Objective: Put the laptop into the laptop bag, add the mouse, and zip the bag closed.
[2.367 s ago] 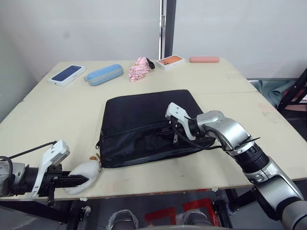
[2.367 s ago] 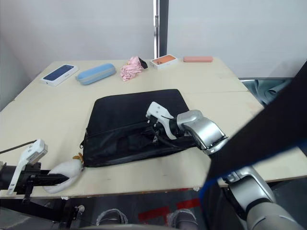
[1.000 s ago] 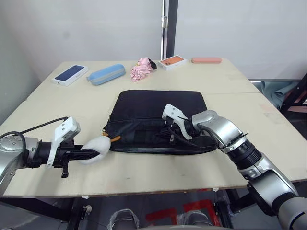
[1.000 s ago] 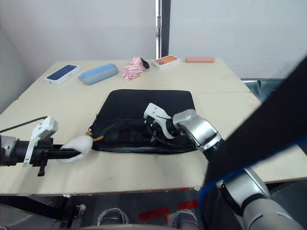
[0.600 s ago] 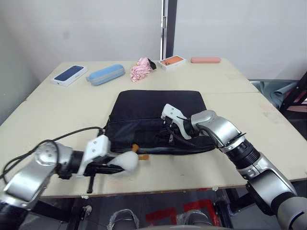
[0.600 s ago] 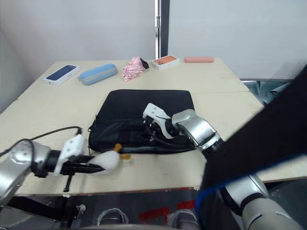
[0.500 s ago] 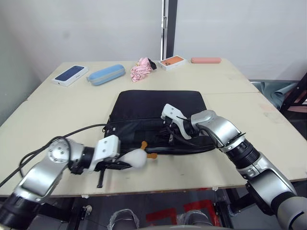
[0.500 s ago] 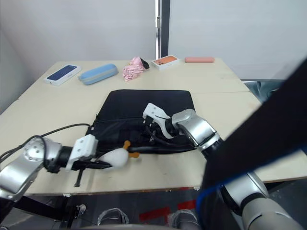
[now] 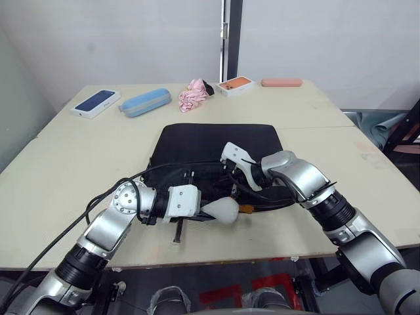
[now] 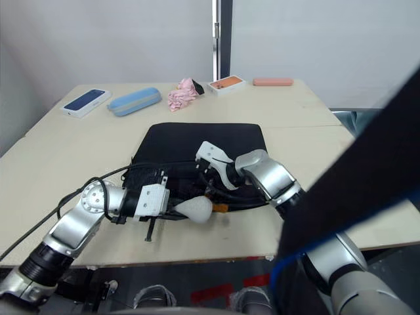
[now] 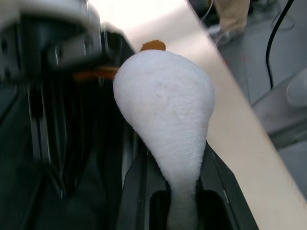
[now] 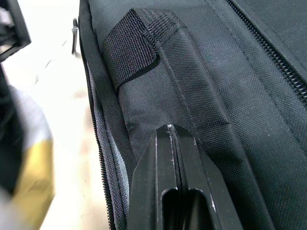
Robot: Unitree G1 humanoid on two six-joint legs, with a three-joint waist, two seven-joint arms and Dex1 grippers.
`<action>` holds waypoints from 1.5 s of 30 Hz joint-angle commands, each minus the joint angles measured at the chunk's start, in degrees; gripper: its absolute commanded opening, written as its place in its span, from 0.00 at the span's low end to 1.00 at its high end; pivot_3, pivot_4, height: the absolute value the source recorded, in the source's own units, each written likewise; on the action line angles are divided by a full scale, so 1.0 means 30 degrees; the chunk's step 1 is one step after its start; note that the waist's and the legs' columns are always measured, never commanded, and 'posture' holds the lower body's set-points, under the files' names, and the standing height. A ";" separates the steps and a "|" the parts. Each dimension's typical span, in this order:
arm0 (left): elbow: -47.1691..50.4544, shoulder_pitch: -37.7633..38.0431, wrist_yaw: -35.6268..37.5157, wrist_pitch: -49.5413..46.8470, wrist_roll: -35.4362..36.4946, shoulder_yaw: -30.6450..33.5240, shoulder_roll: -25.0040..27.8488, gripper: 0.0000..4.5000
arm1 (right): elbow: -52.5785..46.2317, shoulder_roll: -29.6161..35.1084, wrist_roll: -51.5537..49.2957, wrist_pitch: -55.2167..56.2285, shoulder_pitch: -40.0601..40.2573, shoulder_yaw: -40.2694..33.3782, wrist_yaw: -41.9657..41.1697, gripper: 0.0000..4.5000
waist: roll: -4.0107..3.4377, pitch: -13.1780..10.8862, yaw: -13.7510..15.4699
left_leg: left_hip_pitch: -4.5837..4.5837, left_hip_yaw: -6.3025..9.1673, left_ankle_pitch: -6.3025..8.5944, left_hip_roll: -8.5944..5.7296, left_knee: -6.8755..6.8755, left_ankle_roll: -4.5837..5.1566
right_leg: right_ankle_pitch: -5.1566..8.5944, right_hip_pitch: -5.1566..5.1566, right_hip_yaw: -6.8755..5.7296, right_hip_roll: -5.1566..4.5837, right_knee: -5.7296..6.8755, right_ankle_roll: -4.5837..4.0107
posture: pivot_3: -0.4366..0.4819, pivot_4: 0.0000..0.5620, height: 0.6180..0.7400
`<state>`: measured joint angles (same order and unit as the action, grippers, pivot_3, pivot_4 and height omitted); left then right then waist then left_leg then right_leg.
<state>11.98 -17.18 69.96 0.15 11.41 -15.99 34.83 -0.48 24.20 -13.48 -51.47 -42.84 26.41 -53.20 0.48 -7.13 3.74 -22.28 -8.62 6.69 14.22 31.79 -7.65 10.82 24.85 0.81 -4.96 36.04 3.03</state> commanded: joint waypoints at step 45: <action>-0.0222 -0.0188 0.3808 -0.8926 0.9569 0.8135 0.6966 0.93 | -0.3740 0.1731 -0.4081 -0.3348 0.0693 -0.5299 -0.0290 0.00 | -0.0024 -0.0069 0.0417 | -0.0059 -0.0068 0.0001 -0.0002 -0.0027 0.0001 | 0.0004 0.0127 0.0070 0.0022 -0.0005 0.0004 | 0.48 0.27 1.00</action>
<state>11.62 -16.51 80.81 -25.95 38.33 6.67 55.45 -7.66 29.12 -22.44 -59.92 -40.43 14.04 -53.51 0.41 -7.34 4.99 -22.46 -8.84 6.69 14.21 31.71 -7.65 10.84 25.25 1.02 -4.89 36.03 3.04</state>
